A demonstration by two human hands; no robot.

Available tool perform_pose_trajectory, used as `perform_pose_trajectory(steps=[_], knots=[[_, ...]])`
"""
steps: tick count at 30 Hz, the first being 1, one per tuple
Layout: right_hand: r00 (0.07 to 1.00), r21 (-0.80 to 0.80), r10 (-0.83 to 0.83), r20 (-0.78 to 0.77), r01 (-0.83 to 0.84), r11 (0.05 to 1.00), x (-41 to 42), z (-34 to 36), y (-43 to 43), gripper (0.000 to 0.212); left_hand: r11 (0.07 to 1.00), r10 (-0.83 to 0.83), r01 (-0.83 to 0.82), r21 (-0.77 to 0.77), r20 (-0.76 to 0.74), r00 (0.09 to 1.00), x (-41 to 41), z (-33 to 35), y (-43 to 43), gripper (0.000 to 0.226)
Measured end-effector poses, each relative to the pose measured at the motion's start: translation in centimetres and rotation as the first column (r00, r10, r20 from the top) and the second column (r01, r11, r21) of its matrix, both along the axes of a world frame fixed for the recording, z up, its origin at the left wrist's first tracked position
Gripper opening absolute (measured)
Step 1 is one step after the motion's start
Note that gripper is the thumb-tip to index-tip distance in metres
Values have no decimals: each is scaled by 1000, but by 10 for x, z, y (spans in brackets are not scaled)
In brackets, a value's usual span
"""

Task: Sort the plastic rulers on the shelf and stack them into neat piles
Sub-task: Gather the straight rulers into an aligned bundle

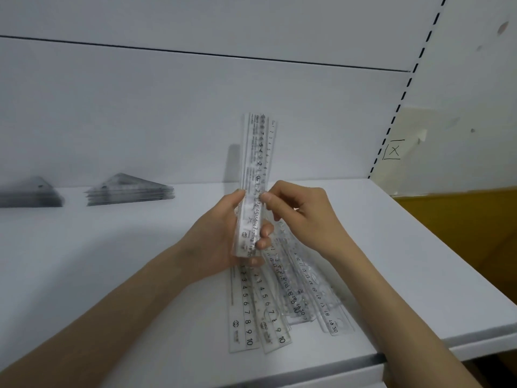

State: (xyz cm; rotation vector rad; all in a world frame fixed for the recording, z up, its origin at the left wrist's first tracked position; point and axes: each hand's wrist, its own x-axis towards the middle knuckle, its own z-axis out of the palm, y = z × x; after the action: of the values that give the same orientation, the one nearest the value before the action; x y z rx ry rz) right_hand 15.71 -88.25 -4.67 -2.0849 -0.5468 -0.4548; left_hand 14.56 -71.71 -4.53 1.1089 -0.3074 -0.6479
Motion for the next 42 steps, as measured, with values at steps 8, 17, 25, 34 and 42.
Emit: perform_pose_trajectory(steps=[8, 17, 25, 34, 42], knots=[[945, -326, -212, -251, 123, 937, -2, 7, -16, 59, 984, 103, -90, -153, 81, 991, 9, 0, 14, 24], [850, -497, -171, -499, -119, 860, -6, 12, -20, 44, 980, 162, -143, -141, 135, 977, 9, 3, 16, 28], [766, 47, -4, -643, 44, 998, -4, 15, -34, 34, 983, 186, -183, -31, 214, 959, 10, -1, 16, 31], [887, 658, 326, -327, -34, 752, -15, 29, -27, 27, 981, 195, -190, -40, 174, 965, 11, -3, 16, 33], [877, 724, 433, -207, -160, 671, -13, 22, -18, 14, 991, 133, -136, 5, 162, 978, 4, -2, 8, 25]])
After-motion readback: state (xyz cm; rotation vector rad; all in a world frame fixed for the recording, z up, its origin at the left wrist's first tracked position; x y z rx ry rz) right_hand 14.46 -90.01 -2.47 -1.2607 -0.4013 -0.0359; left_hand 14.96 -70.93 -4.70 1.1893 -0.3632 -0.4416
